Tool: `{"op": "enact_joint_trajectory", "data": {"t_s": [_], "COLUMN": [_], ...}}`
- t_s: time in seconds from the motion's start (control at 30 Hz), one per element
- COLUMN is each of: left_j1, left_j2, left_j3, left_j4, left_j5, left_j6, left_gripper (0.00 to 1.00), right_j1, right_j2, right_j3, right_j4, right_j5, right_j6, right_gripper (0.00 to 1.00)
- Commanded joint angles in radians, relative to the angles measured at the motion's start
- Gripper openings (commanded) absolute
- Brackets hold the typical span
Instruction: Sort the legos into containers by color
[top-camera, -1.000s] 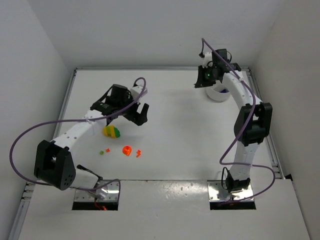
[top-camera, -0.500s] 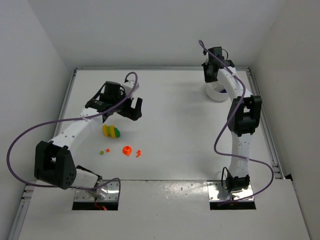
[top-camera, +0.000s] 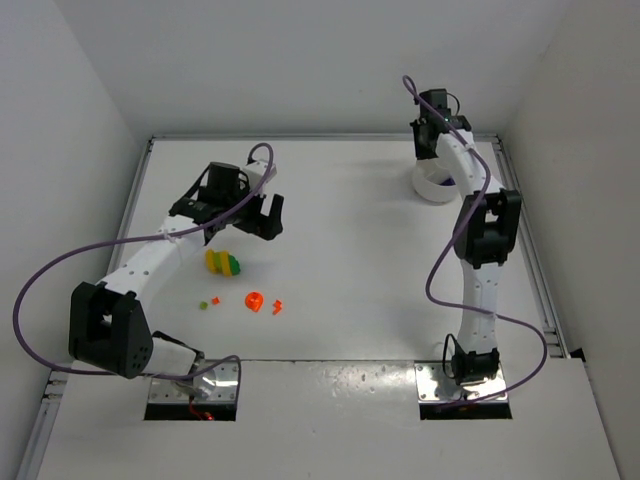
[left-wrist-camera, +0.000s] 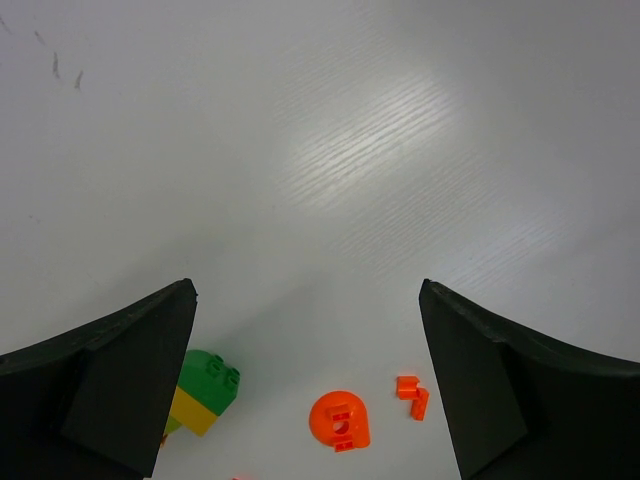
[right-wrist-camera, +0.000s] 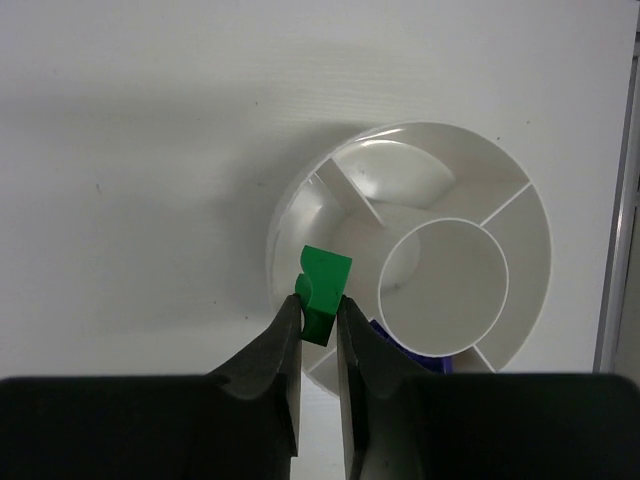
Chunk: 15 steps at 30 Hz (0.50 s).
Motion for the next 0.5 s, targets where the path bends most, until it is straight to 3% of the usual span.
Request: {"op": "enact_joint_trajectory", "data": {"t_s": [0.0,0.13,0.37,0.47], "left_j1": [0.021,0.021,0.021,0.041], "left_j2": [-0.004,-0.014,-0.033,-0.055], "left_j3": [0.026,0.017,0.008,0.008], "left_j4": [0.031,0.031,0.031,0.008], "left_j5": [0.005,0.005,0.005,0.005], "left_j6": [-0.018,-0.018,-0.009,0.066], "left_gripper": [1.00,1.00,1.00,1.00], "right_j1": [-0.004,-0.004,-0.004,-0.004], "right_j2": [0.015,0.024,0.023,-0.011], "right_j3": [0.058,0.067,0.099,0.099], "right_j4": [-0.002,-0.002,-0.030,-0.057], "right_j5": [0.030,0.030,0.020,-0.101], "right_j6": [0.011,0.021,0.021,0.021], "right_gripper": [0.18,0.28,0.31,0.31]}}
